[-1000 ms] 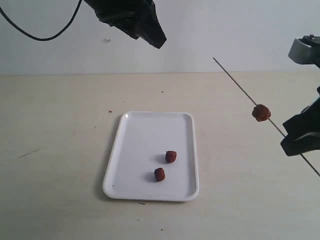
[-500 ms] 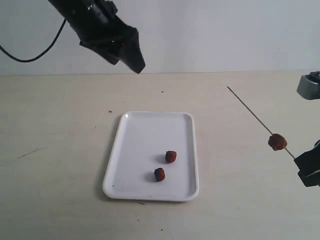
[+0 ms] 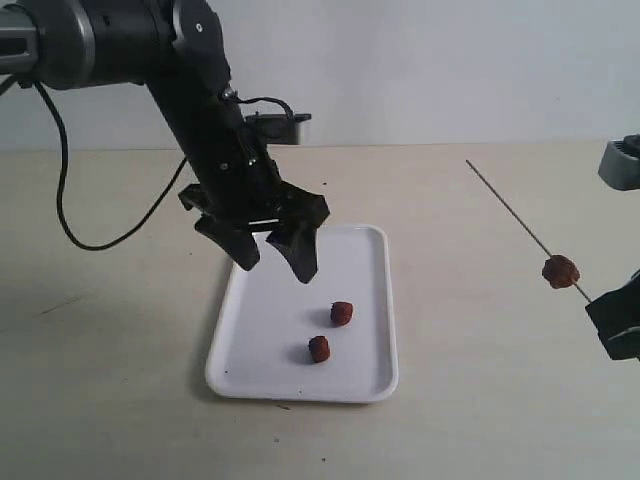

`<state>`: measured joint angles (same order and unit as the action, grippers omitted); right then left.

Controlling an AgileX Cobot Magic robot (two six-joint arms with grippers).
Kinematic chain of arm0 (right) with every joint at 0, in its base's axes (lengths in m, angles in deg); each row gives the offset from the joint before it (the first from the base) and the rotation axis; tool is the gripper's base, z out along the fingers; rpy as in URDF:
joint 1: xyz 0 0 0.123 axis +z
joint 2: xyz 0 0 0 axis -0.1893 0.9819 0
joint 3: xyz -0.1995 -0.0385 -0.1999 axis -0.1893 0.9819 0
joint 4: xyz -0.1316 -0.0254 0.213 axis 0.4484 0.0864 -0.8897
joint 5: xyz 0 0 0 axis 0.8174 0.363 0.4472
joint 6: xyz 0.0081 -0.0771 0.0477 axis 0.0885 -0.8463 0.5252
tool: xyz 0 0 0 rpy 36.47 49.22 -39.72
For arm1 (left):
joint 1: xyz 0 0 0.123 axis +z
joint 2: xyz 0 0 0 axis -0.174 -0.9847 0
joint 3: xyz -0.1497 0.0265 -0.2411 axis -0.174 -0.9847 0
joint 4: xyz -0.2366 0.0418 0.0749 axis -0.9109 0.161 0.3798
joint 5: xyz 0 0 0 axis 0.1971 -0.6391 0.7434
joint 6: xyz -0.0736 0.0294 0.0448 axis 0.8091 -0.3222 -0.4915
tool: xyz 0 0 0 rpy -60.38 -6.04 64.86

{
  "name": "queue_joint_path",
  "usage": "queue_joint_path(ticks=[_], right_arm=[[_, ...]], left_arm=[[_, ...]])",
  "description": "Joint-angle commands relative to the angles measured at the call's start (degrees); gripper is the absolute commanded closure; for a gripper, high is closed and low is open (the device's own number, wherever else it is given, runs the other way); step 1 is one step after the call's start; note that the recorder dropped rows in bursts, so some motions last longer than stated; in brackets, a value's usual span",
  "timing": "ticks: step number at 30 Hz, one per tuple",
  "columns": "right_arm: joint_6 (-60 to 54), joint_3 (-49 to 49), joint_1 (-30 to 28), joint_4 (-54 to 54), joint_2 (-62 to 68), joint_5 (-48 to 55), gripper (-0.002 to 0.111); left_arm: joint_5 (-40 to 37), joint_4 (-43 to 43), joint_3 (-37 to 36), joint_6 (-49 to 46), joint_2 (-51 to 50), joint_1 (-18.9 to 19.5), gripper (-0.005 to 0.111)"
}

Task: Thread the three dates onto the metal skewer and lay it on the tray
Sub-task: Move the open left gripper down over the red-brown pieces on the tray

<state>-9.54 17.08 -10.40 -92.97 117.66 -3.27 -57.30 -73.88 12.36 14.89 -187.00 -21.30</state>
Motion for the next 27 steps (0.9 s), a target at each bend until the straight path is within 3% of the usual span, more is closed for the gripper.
queue_joint_path(ticks=[1, 6, 10, 14, 21, 27], right_arm=[[1.19, 0.14, -0.28, -0.43, -0.53, 0.46, 0.108], [1.29, 0.14, -0.28, -0.82, -0.53, 2.23, 0.108], [1.13, 0.14, -0.28, -0.82, -0.53, 1.30, 0.108], [1.13, 0.14, -0.28, -0.82, -0.53, -0.74, 0.108], [1.13, 0.14, -0.28, -0.82, -0.53, -2.65, 0.108], [1.13, 0.14, -0.28, -0.82, -0.53, -3.30, 0.108]], left_arm=[[0.02, -0.12, -0.22, 0.82, -1.13, -0.71, 0.034], [1.51, 2.00, -0.22, 0.51, -1.13, -0.71, 0.034], [6.53, 2.66, -0.22, -9.36, -1.13, -0.71, 0.034], [13.57, 1.59, -0.22, -26.90, -1.13, -0.71, 0.034], [16.30, -2.48, -0.22, -62.23, -1.13, -0.71, 0.034], [16.03, -10.57, -0.22, -80.83, -1.13, -0.71, 0.034]])
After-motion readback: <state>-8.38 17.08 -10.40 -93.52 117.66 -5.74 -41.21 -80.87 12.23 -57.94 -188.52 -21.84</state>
